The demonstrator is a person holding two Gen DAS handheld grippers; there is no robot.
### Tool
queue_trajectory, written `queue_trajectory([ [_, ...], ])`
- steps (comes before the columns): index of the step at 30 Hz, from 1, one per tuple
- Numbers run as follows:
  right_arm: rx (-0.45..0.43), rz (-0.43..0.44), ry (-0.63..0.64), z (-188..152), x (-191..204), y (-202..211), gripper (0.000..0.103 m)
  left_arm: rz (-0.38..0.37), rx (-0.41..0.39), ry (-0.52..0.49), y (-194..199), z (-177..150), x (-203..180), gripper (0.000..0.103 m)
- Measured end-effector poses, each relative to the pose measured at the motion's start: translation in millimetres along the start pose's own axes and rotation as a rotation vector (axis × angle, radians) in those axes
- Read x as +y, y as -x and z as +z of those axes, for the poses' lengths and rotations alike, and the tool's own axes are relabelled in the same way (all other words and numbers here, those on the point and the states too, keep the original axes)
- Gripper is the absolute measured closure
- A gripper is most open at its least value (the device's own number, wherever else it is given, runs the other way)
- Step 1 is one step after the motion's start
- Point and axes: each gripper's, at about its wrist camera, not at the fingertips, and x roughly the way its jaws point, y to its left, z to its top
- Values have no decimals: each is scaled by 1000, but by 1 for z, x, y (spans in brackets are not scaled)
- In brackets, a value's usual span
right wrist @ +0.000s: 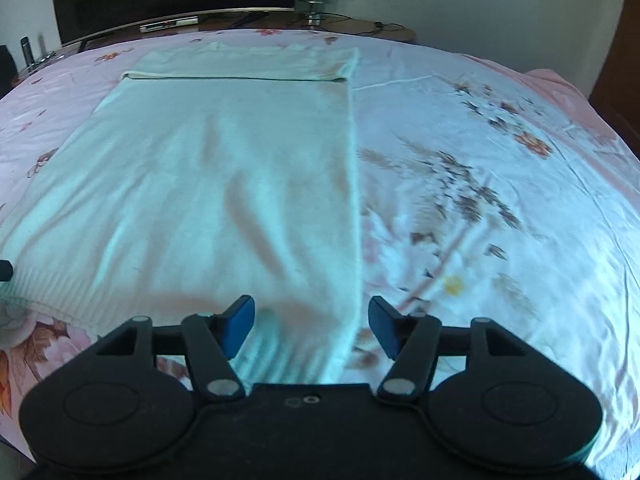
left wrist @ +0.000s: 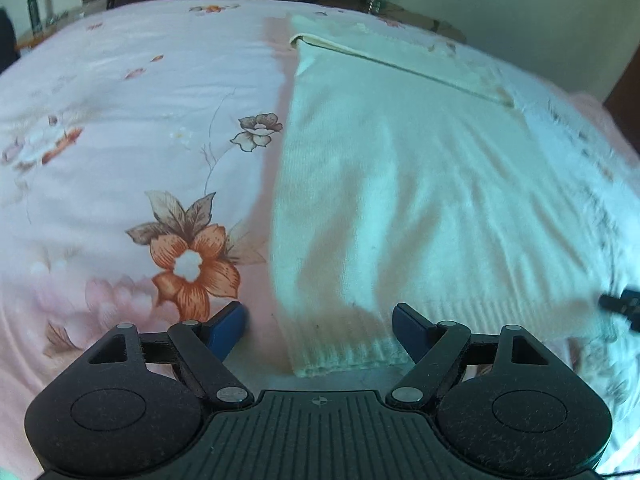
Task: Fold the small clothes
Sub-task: 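Grasp the ribbed sweater hem with both tools and fold it up onto the collar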
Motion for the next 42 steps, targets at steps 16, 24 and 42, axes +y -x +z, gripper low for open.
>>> queue_trajectory([
  [16, 123, 174, -205, -3, -13, -7, 95, -121, 17, 65, -2, 17, 14, 94],
  [24, 0, 290, -293, 34, -24, 13, 95, -150, -150, 28, 20, 57, 1, 100],
  [42, -231, 272, -256, 205, -39, -83, 95, -93, -278, 73, -88, 235, -25, 100],
])
